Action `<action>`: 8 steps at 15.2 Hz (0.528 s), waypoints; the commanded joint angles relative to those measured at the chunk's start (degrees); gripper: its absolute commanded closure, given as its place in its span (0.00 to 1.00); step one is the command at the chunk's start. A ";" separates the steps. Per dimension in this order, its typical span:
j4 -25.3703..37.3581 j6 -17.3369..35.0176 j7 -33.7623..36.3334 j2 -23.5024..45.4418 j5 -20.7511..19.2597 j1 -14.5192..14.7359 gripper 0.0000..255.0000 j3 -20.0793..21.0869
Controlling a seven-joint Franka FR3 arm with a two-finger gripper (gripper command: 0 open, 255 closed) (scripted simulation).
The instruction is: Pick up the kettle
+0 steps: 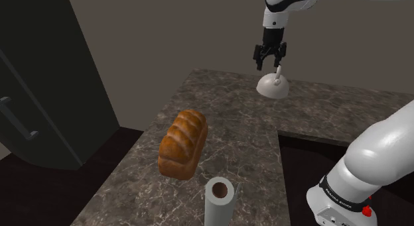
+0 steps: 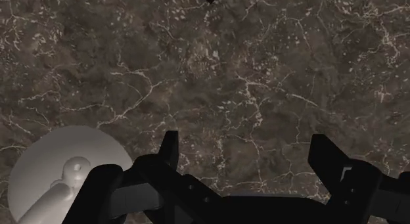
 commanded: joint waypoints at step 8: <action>13.14 0.23 4.75 16.03 3.80 -5.73 0.00 -6.16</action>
